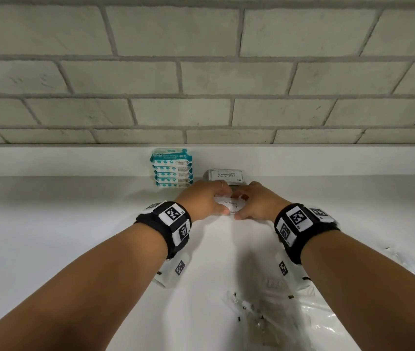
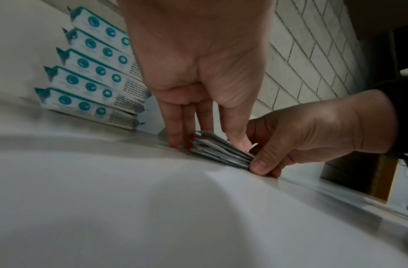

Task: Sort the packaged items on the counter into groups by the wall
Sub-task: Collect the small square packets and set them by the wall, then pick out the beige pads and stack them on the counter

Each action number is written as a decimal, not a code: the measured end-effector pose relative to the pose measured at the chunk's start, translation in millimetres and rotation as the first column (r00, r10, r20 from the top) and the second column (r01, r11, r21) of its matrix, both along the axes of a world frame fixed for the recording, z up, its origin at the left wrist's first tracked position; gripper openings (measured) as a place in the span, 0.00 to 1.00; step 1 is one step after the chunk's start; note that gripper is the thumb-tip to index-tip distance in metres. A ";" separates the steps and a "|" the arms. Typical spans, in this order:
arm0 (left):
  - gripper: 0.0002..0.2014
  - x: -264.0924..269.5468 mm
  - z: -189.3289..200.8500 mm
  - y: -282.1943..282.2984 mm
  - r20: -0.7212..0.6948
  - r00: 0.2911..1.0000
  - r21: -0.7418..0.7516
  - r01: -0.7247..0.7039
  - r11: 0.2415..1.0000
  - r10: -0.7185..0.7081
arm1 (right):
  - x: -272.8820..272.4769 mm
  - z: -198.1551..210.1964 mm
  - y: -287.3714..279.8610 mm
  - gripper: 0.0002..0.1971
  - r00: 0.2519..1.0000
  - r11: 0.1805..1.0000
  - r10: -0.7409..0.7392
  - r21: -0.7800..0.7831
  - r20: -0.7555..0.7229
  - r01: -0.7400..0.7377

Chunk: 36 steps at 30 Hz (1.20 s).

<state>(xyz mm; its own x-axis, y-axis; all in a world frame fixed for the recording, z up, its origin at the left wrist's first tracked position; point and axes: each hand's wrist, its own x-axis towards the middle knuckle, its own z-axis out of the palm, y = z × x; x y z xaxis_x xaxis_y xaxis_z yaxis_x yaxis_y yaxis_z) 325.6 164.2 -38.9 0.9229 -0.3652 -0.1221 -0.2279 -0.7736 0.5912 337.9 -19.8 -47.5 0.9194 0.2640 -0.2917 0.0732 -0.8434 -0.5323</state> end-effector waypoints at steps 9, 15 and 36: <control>0.14 -0.5 -1.9 -0.6 0.084 0.995 0.197 0.044 0.979 -0.062 | 0.0 -3.7 1.2 0.28 1.000 1.000 -0.014 -0.018 0.025 0.014; 0.21 -1.1 -1.7 -2.3 0.094 0.993 0.208 0.046 0.977 -0.067 | 1.5 -3.0 1.2 0.29 1.000 1.000 -0.012 0.003 -0.001 0.012; 0.27 -59.3 17.3 18.6 0.186 0.964 0.045 -0.201 0.978 0.190 | -67.0 53.6 -75.9 0.29 0.982 0.996 -0.085 -0.037 -0.170 0.080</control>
